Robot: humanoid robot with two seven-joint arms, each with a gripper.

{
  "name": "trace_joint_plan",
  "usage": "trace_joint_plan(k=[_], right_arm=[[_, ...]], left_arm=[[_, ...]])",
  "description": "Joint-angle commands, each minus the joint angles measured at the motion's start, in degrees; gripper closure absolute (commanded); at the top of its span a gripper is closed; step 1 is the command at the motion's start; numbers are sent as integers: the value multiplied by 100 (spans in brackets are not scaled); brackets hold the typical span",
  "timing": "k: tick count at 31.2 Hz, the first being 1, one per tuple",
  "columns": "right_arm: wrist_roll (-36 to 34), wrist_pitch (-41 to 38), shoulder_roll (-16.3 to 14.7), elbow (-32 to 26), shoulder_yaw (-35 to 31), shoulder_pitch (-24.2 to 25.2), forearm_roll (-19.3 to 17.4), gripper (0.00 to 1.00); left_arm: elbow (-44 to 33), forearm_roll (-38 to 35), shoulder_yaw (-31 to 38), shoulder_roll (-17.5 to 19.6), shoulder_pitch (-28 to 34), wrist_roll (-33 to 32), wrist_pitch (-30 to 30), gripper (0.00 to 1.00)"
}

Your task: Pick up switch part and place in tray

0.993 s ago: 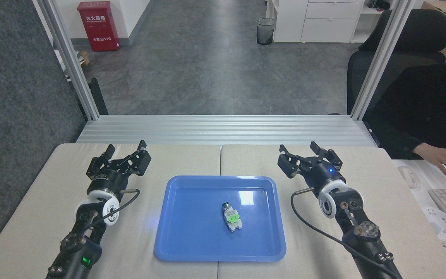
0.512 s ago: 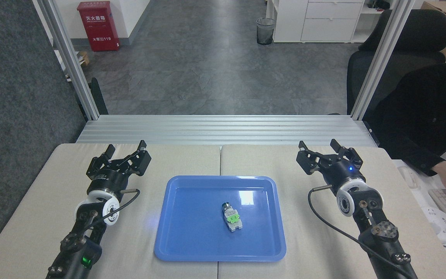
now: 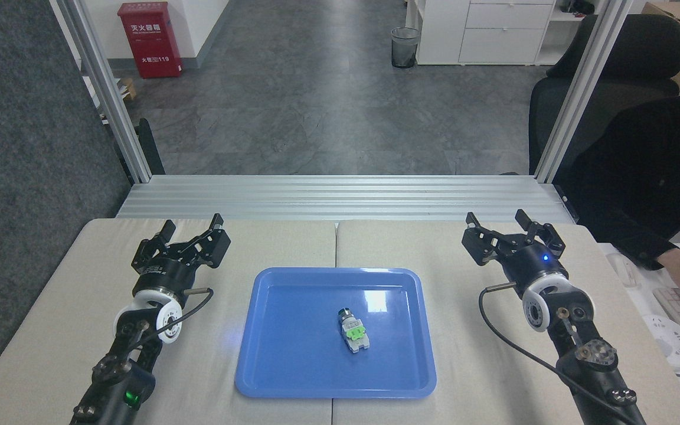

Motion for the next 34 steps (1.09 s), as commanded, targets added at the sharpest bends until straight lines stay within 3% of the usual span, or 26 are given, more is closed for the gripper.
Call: trace_joint_plan(k=[1, 8, 34], right_arm=[[-155, 131, -250, 7, -32, 107, 9, 0], [-137, 316, -426, 7, -41, 37, -18, 0], [-225, 263, -312, 16, -49, 98, -150, 0]], left_arm=[[0, 0, 2, 0, 1, 4, 5, 0], [0, 0, -7, 0, 1, 4, 5, 0], [0, 0, 2, 0, -8, 4, 5, 0]])
